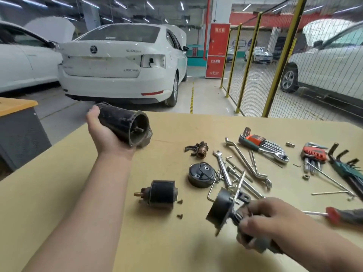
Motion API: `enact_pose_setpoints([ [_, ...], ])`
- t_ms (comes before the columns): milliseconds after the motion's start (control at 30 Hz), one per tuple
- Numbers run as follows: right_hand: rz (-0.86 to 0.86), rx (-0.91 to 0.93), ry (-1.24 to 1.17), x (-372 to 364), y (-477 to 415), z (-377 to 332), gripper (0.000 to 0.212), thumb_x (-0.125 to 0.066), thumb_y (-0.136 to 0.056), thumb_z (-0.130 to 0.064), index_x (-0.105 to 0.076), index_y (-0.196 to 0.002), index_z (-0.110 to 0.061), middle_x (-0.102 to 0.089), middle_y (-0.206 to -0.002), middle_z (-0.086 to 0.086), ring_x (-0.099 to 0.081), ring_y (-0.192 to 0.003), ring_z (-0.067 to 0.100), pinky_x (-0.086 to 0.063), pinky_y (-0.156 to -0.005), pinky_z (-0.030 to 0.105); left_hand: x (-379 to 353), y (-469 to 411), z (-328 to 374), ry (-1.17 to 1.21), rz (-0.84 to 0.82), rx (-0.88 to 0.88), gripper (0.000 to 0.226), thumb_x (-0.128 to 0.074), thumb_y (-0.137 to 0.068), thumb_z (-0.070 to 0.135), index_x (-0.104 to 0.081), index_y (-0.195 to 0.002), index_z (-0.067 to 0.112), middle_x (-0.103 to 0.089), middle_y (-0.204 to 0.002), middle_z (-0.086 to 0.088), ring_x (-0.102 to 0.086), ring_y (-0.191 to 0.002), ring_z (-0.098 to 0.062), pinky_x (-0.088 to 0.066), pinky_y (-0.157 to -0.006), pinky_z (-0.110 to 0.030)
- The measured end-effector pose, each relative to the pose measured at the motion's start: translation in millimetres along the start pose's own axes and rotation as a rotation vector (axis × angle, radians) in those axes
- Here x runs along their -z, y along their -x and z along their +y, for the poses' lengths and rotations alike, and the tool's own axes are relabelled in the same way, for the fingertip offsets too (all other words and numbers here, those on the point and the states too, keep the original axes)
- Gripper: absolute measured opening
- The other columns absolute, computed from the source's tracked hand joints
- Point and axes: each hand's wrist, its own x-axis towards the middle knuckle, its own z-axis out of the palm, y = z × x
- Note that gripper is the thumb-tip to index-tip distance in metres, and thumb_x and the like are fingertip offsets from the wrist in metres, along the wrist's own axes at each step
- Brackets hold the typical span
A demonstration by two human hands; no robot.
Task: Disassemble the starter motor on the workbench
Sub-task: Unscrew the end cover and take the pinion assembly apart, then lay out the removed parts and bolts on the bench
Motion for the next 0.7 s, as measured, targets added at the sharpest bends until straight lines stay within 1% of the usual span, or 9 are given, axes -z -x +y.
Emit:
enact_pose_setpoints([
  [67, 0.131, 0.070, -0.127, -4, -17, -3, 0.021, -0.063, -0.059, -0.032, -0.068, -0.062, -0.013, -0.069, -0.075, 0.023, -0.059, -0.061, 0.023, -0.035, -0.050, 0.024, -5, 10, -12, -0.002, -0.053, 0.049, 0.038, -0.052, -0.086, 0.048, -0.054, -0.103, 0.014, -0.055, -0.099, -0.010, -0.061, -0.078, -0.026, -0.053, -0.075, -0.039],
  [133, 0.225, 0.129, -0.143, -1, -37, -6, 0.028, -0.064, -0.060, -0.032, -0.065, -0.066, -0.005, -0.067, -0.077, 0.027, -0.056, -0.060, 0.024, -0.033, -0.052, 0.028, -3, 15, -21, -0.009, -0.062, 0.129, 0.037, -0.052, -0.086, 0.048, -0.054, -0.098, 0.013, -0.057, -0.087, -0.010, -0.061, -0.070, -0.025, -0.054, -0.069, -0.036],
  [200, 0.268, 0.170, -0.133, 3, -54, -13, 0.034, -0.064, -0.060, -0.032, -0.063, -0.069, 0.001, -0.067, -0.075, 0.026, -0.056, -0.056, 0.021, -0.035, -0.050, 0.026, -2, 18, -28, -0.033, -0.058, 0.222, 0.038, -0.054, -0.085, 0.049, -0.055, -0.097, 0.013, -0.059, -0.082, -0.010, -0.062, -0.067, -0.024, -0.054, -0.067, -0.035],
  [300, 0.367, 0.182, -0.077, 6, -77, -20, 0.028, -0.066, -0.062, -0.033, -0.065, -0.067, -0.006, -0.068, -0.068, 0.018, -0.058, -0.049, 0.017, -0.041, -0.050, 0.027, 2, 21, -36, -0.116, -0.019, 0.367, 0.048, -0.056, -0.083, 0.055, -0.058, -0.109, 0.014, -0.065, -0.083, -0.011, -0.066, -0.067, -0.025, -0.055, -0.064, -0.037],
  [367, 0.426, 0.183, -0.001, 6, -91, -22, 0.023, -0.066, -0.069, -0.029, -0.065, -0.070, -0.006, -0.065, -0.059, 0.014, -0.054, -0.046, 0.018, -0.038, -0.045, 0.026, 5, 22, -36, -0.151, -0.011, 0.464, 0.053, -0.056, -0.083, 0.059, -0.061, -0.109, 0.013, -0.069, -0.079, -0.012, -0.069, -0.065, -0.026, -0.056, -0.064, -0.039],
  [433, 0.445, 0.187, 0.121, 6, -101, -28, 0.026, -0.064, -0.070, -0.028, -0.061, -0.072, -0.001, -0.054, -0.048, 0.003, -0.047, -0.042, 0.016, -0.032, -0.039, 0.020, 7, 19, -27, -0.213, -0.013, 0.507, 0.051, -0.061, -0.081, 0.056, -0.062, -0.110, 0.014, -0.071, -0.081, -0.012, -0.070, -0.067, -0.029, -0.056, -0.065, -0.042],
  [500, 0.432, 0.163, 0.291, 6, -111, -39, 0.026, -0.062, -0.067, -0.031, -0.059, -0.067, -0.005, -0.048, -0.043, -0.005, -0.042, -0.038, 0.013, -0.030, -0.036, 0.017, 12, 12, -14, -0.375, 0.004, 0.471, 0.048, -0.068, -0.077, 0.048, -0.062, -0.113, 0.016, -0.072, -0.092, -0.011, -0.071, -0.078, -0.030, -0.056, -0.067, -0.045],
  [600, 0.357, 0.119, 0.452, 4, -129, -64, 0.022, -0.061, -0.065, -0.033, -0.058, -0.062, -0.011, -0.051, -0.049, -0.002, -0.046, -0.044, 0.016, -0.036, -0.043, 0.023, 30, 3, 1, -0.671, 0.015, 0.273, 0.049, -0.074, -0.076, 0.041, -0.060, -0.117, 0.017, -0.070, -0.109, -0.014, -0.068, -0.096, -0.033, -0.058, -0.069, -0.045],
  [700, 0.324, 0.090, 0.512, -6, -153, -87, 0.021, -0.061, -0.069, -0.029, -0.059, -0.064, -0.008, -0.053, -0.050, 0.001, -0.048, -0.045, 0.018, -0.038, -0.046, 0.024, 43, 3, 12, -0.685, -0.048, 0.119, 0.037, -0.072, -0.080, 0.029, -0.061, -0.113, 0.015, -0.070, -0.105, -0.014, -0.072, -0.087, -0.025, -0.057, -0.064, -0.039],
])
